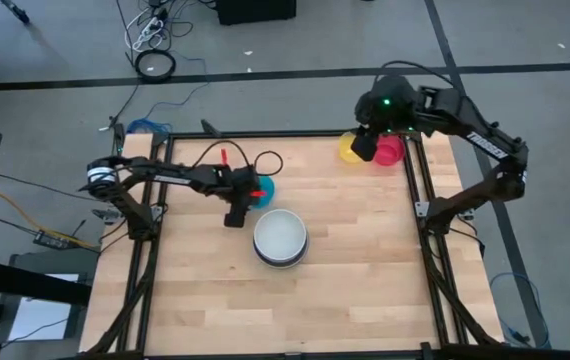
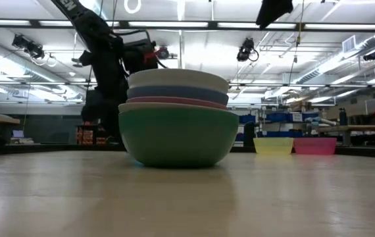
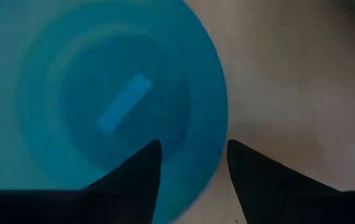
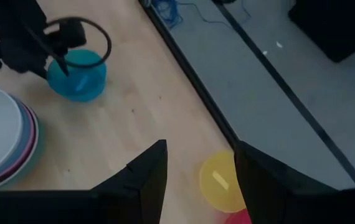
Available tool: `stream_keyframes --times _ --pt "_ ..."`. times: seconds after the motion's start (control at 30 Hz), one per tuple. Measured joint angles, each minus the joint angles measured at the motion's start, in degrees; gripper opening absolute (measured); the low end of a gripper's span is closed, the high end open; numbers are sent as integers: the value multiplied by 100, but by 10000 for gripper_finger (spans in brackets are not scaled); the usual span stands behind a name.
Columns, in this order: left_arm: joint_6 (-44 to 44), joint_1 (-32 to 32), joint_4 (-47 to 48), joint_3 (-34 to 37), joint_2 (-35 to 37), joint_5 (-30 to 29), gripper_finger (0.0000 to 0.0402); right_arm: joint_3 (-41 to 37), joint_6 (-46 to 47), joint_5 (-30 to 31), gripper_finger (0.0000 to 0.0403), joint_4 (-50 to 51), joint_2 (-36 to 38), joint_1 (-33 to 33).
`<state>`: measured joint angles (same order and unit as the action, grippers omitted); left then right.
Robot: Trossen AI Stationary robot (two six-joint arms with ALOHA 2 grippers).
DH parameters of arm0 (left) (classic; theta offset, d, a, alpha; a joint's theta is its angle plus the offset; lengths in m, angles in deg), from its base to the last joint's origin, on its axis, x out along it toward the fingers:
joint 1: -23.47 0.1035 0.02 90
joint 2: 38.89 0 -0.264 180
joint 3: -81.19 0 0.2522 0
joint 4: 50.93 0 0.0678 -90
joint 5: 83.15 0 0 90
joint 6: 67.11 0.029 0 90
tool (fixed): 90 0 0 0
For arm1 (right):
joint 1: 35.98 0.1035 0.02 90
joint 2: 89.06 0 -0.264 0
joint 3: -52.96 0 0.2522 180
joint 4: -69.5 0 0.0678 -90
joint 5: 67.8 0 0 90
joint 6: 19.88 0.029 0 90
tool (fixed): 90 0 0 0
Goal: Nest bowls inside each other
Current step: Stack the light blue bowl on top of the white bowl
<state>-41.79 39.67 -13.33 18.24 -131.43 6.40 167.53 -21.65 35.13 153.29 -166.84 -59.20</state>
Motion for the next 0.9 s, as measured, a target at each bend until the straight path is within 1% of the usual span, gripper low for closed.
stream_keyframes --times 0.1,0.17,0.23,0.33,0.37,0.5,0.63,0.77,0.83,0.9 --pt "10 51 -29 -4 -63 -19 160 0 65 13 171 1 108 0" --pt "7 95 -28 -4 -65 -135 133 0 93 13 171 1 157 0" --pt "5 143 -27 -10 -65 -231 98 0 147 15 171 2 188 0" --pt "3 188 73 -64 -65 -336 31 0 164 13 171 42 193 0" --pt "-4 191 85 -92 -65 -406 17 0 165 13 171 63 193 0" --pt "-24 186 419 -359 -52 -654 7 0 169 13 171 88 191 0" --pt "-33 173 1004 -830 19 -654 5 0 167 13 171 107 191 0" --pt "-41 50 1499 -1340 279 -647 4 -103 73 13 171 129 187 0" --pt "-53 -40 1692 -1586 463 -569 3 -185 -37 91 171 202 182 -17" --pt "-142 -127 1871 -1827 658 -215 3 -242 -197 306 171 297 182 -77"
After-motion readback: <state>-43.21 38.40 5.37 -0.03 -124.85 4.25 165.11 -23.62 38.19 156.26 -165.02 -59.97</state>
